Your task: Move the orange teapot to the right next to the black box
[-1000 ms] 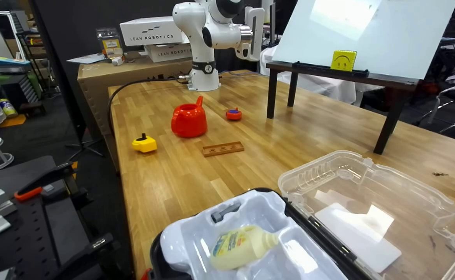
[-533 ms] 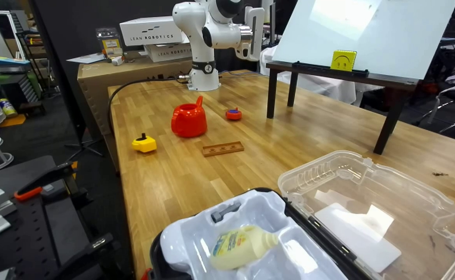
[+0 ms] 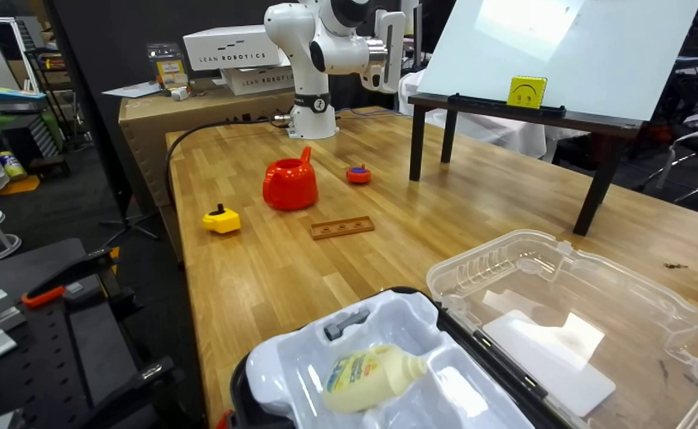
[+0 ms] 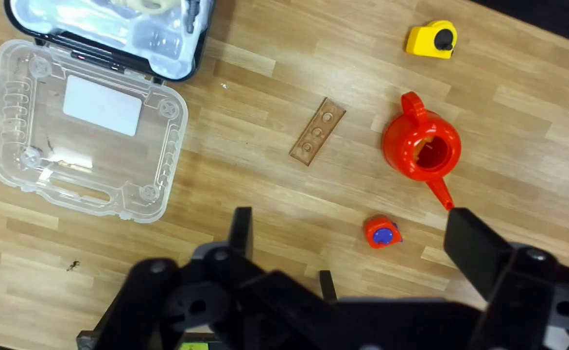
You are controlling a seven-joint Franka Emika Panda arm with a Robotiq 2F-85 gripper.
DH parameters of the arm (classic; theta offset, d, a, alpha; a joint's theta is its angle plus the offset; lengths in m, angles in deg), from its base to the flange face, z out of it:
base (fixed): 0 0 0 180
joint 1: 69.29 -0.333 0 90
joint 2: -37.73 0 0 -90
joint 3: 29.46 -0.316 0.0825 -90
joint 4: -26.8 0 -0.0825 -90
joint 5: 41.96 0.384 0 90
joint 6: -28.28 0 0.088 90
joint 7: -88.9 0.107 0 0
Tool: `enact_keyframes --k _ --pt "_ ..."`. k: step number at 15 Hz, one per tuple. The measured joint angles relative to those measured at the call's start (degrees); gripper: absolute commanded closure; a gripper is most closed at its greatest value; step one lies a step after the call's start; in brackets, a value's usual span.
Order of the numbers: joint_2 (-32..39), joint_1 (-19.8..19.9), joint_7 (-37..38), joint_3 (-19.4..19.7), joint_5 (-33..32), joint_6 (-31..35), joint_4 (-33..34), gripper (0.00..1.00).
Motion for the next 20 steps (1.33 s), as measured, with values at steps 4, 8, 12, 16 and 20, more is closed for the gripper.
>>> enact_keyframes --k 4,8,12,16,20 --pt "-0.1 0.1 0.0 0.2 0.0 0.0 0.0 0.0" --pt "0.0 0.0 0.0 0.2 0.1 0.0 -0.1 0.0" --pt "1.0 -1.0 -1.4 -0.4 2.6 3.6 -2.4 0.0" --pt "5.0 -3.3 -5.4 -1.5 5.7 9.9 -7.2 0.0" --pt "9.4 -5.0 -7.8 -4.3 4.6 13.7 -10.1 0.0"
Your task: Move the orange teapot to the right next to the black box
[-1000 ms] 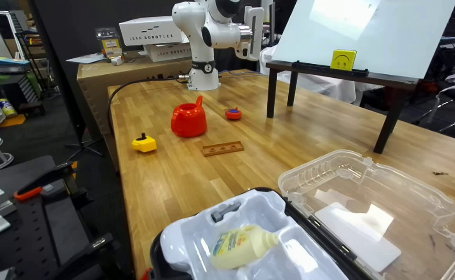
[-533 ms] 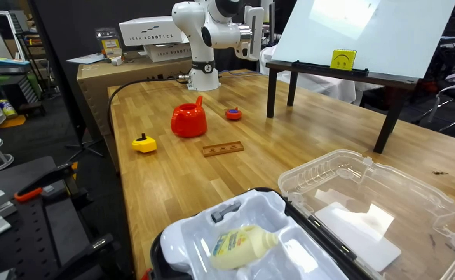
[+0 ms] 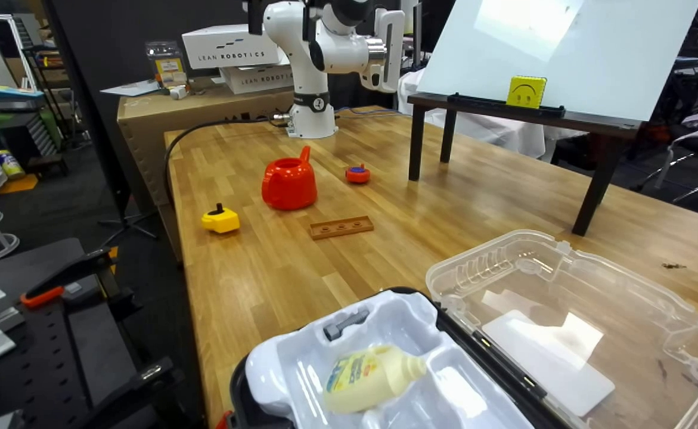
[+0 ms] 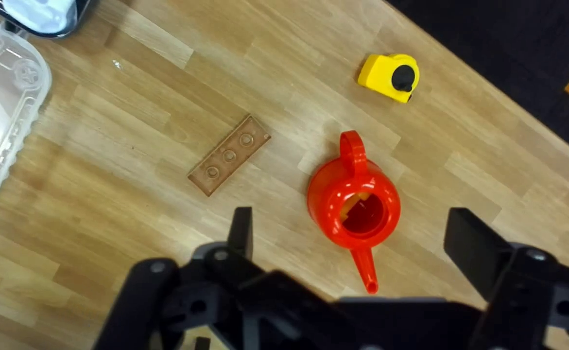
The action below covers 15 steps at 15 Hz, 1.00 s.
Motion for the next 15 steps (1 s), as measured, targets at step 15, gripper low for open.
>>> enact_keyframes --k 15 --pt "3.9 -0.3 -0.3 -0.8 3.9 9.6 -2.6 0.0"
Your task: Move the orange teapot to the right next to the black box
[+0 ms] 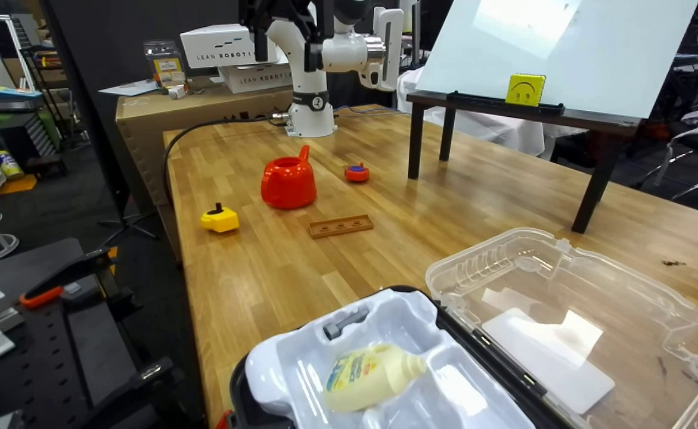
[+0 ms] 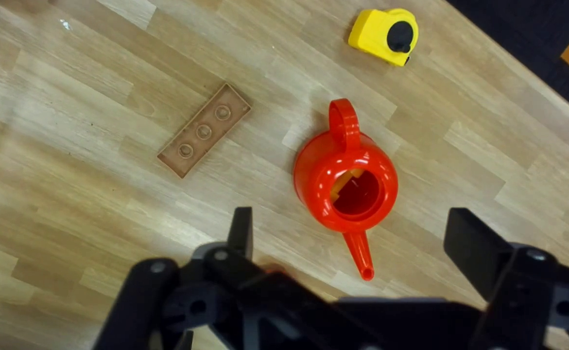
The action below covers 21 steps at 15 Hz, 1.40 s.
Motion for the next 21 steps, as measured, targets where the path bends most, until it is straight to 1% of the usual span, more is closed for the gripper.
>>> enact_keyframes --k 3,7,10,16,21 --pt "3.8 -0.1 0.0 -0.9 -0.4 2.8 -1.5 0.0" --pt "8.0 -0.4 0.0 -2.7 -1.0 5.0 -1.5 0.0" --pt "10.0 -0.6 -0.2 -4.1 -1.4 5.2 -1.4 0.0" --pt "14.9 -0.6 -1.1 -5.5 -1.6 5.2 -1.3 0.0" --pt "19.5 -0.6 -1.5 -6.5 -1.6 5.2 1.5 0.0"
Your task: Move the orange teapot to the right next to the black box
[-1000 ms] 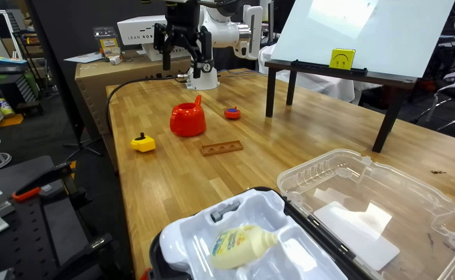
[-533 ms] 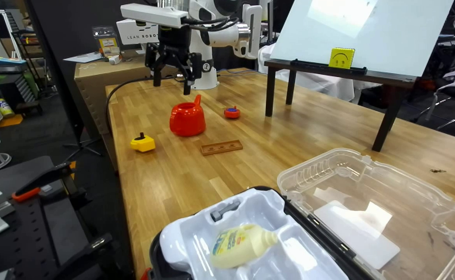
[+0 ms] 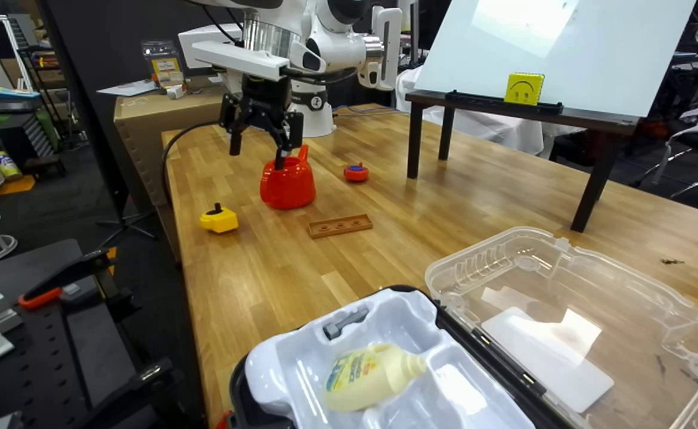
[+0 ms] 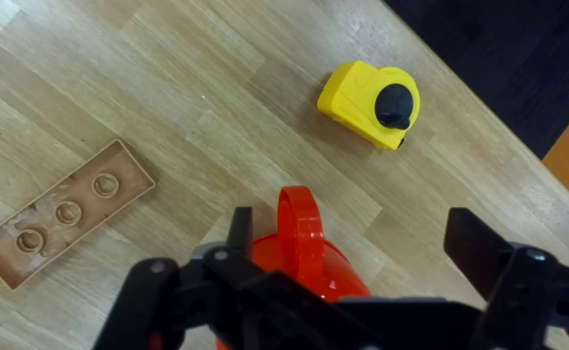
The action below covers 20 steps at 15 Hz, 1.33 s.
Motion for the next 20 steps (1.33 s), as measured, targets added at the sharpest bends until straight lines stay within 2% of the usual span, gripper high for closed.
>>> enact_keyframes --k 10,12,20 --pt "6.1 0.2 -0.6 0.0 0.0 -0.1 5.0 0.0" --pt "6.7 0.5 -0.7 0.0 0.0 -0.1 5.1 0.26" --pt "7.2 2.9 -4.6 -1.2 1.4 -1.2 5.9 0.84"
